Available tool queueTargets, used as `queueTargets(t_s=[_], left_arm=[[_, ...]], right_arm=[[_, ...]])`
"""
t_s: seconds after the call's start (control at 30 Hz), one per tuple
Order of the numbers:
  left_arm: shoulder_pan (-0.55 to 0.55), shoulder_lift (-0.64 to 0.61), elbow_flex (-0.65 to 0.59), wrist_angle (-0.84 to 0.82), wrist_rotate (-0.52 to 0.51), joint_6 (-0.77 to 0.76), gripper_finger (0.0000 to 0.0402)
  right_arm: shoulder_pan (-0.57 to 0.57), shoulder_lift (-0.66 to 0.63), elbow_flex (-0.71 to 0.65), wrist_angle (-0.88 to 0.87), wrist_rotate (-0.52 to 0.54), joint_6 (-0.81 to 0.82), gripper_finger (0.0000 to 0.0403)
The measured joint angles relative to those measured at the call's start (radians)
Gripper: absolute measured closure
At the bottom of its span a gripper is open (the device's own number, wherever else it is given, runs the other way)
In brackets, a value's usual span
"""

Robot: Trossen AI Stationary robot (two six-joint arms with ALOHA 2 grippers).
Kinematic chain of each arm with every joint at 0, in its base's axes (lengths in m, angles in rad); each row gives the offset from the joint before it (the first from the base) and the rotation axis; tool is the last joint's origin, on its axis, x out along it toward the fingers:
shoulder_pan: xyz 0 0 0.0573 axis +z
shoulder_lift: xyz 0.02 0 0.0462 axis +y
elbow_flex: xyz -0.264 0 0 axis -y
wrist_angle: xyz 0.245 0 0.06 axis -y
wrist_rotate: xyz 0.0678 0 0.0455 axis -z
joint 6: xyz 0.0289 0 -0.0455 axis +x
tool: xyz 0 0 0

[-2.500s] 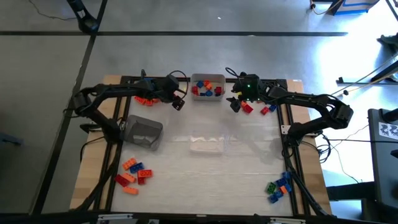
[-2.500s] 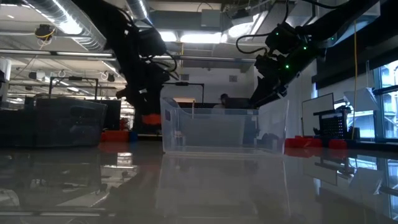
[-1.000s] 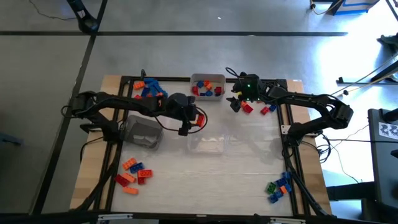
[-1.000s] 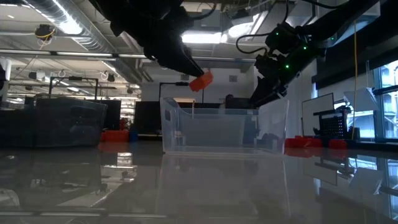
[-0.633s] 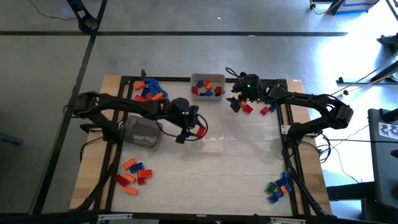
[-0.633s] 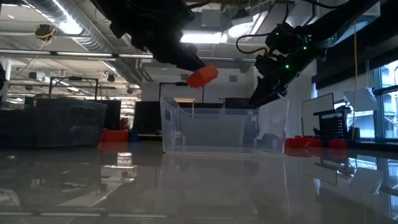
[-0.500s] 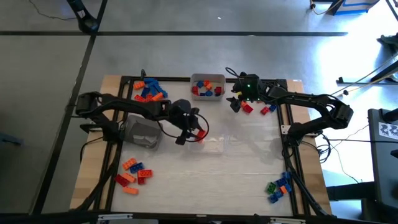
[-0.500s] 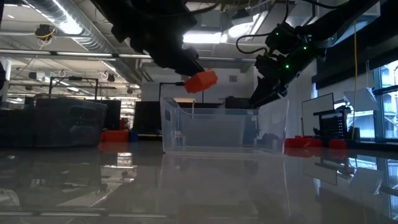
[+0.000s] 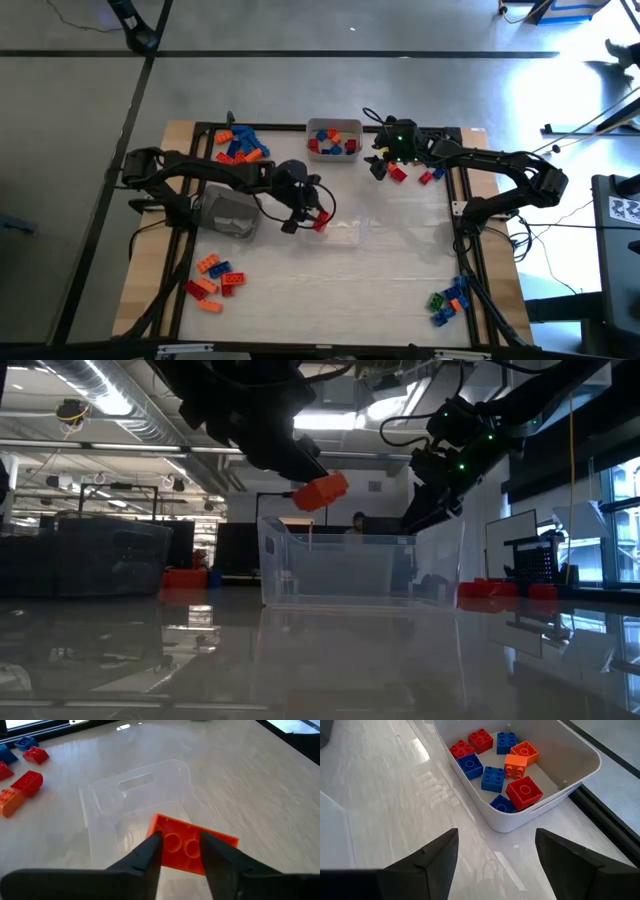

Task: Sort blocks by size
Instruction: Put the big orange game piece into the transparent bin

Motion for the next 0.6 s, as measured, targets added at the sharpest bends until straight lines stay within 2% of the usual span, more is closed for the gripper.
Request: queueTargets(t_s=[0.17, 0.27, 0.4, 0.47, 0.53, 0.6], left_arm=[[-0.013, 0.000, 0.000, 0.000, 0.000, -0.007, 0.0216], [-0.011, -0.003, 0.001, 0.000, -0.018, -0.008, 0.0195], [0.005, -0.026, 0.002, 0.006, -0.070, -0.009, 0.0190], [0.013, -0.032, 0.003, 0.015, -0.130, -0.013, 0.0196], [0.020, -0.031, 0.003, 0.013, -0.204, -0.020, 0.0204], [0.023, -0.021, 0.003, 0.020, -0.223, -0.031, 0.0212]], right_arm=[[0.000, 0.000, 0.000, 0.000, 0.000, 0.000, 0.0142], [0.000, 0.000, 0.000, 0.002, 0.000, 0.000, 0.0142], [0.006, -0.036, 0.016, 0.000, -0.068, 0.005, 0.0142], [0.029, -0.069, 0.029, 0.008, -0.119, 0.008, 0.0142], [0.075, -0.092, 0.036, 0.029, -0.151, 0.009, 0.0142], [0.148, -0.097, 0.036, 0.064, -0.164, 0.022, 0.0142]])
